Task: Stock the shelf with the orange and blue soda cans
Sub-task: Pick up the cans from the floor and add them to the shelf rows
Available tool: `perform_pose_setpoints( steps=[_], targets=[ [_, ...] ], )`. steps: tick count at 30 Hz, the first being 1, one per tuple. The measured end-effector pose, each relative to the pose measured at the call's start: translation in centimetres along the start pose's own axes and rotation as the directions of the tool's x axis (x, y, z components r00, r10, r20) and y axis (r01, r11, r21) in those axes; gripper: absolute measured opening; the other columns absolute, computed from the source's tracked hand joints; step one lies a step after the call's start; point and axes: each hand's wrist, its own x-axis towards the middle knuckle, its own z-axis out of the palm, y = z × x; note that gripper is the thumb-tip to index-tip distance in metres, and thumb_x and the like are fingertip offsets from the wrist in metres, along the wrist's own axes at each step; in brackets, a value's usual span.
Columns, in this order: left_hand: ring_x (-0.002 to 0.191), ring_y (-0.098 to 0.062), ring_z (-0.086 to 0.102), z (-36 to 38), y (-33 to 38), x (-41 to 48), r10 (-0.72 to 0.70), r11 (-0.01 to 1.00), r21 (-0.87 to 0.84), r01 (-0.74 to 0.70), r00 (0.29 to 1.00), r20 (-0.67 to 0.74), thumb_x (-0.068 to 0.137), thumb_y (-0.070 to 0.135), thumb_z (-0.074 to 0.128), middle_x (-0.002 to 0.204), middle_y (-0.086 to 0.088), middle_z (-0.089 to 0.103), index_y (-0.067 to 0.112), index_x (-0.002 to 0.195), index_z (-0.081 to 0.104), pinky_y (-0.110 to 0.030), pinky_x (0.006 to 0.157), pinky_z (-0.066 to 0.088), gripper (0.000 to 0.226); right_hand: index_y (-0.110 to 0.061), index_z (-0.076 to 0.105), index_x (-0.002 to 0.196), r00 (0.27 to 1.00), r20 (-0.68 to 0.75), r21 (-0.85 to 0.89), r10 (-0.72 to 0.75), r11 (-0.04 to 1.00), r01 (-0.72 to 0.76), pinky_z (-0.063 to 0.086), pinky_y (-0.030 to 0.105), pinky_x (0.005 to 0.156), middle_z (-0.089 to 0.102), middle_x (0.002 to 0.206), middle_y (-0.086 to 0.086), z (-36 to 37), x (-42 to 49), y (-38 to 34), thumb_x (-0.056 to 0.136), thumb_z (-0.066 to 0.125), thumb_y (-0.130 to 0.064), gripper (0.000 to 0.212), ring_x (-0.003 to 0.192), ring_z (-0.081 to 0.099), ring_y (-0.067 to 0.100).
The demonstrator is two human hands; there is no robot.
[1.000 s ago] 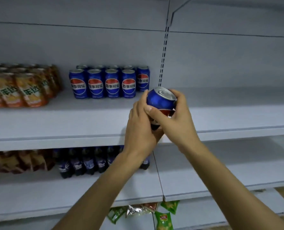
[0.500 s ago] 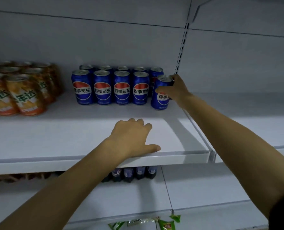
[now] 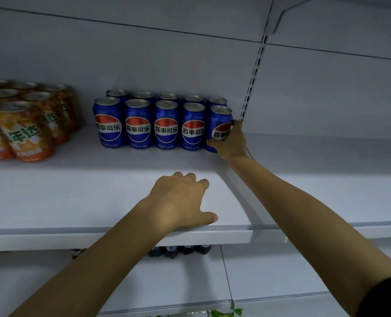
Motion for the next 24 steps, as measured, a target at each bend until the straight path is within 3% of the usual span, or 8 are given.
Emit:
perform_pose_setpoints(
  steps=[7,11,16,20,24],
  targets=[
    [0.113,-0.022,0.048,-0.2,0.1,0.4,-0.012,1.000,-0.017,0.011,1.000,-0.006,0.085,0.062,0.048,0.124,0.000,0.051,0.025,0.135,0.040,-0.031,0.076,0.036,0.063,-0.005,0.035,0.132,0.999,0.046,-0.046,0.026,0.999,-0.024,0.044,0.026,0.084,0.053,0.131,0.013,-0.2,0.6,-0.5,0.067,0.082,-0.010,0.080,0.119,0.054,0.028],
    [0.112,-0.022,0.050,-1.1,2.0,1.2,0.009,1.000,0.004,-0.009,0.989,-0.151,0.086,0.059,0.050,0.124,0.000,0.053,0.024,0.133,0.043,-0.031,0.072,0.035,0.059,-0.011,0.021,0.146,0.991,0.128,-0.227,0.045,0.974,-0.015,0.041,0.039,0.102,0.036,0.146,0.014,-3.4,-0.5,-0.7,0.070,0.083,-0.028,0.100,0.131,0.041,0.030],
    [0.106,-0.022,0.055,-1.6,10.1,2.5,0.182,0.977,-0.042,-0.207,0.927,-0.329,0.087,0.058,0.050,0.120,0.001,0.058,0.025,0.130,0.046,-0.033,0.072,0.041,0.055,-0.018,0.028,0.144,0.965,0.253,-0.668,0.065,0.733,0.126,0.042,0.042,0.101,0.042,0.140,0.010,-12.7,-3.3,-0.9,0.078,0.073,-0.039,0.082,0.125,0.045,0.030],
    [0.107,-0.023,0.056,0.1,19.4,2.6,0.335,0.913,-0.112,-0.391,0.878,-0.341,0.089,0.057,0.049,0.123,0.000,0.059,0.024,0.131,0.047,-0.036,0.078,0.046,0.054,-0.019,0.040,0.138,0.980,0.199,-0.731,0.032,0.670,0.127,0.045,0.039,0.096,0.049,0.137,0.009,-21.1,-8.5,0.9,0.081,0.069,-0.036,0.067,0.119,0.052,0.029],
    [0.118,-0.025,0.052,3.9,27.9,3.0,0.458,0.859,-0.137,-0.494,0.860,-0.225,0.091,0.054,0.048,0.134,-0.004,0.053,0.023,0.140,0.038,-0.038,0.087,0.050,0.058,-0.022,0.040,0.137,0.990,0.126,-0.803,0.064,0.593,0.064,0.042,0.037,0.092,0.049,0.136,0.005,-28.9,-14.6,4.1,0.081,0.066,-0.038,0.064,0.119,0.052,0.027]
  ],
)
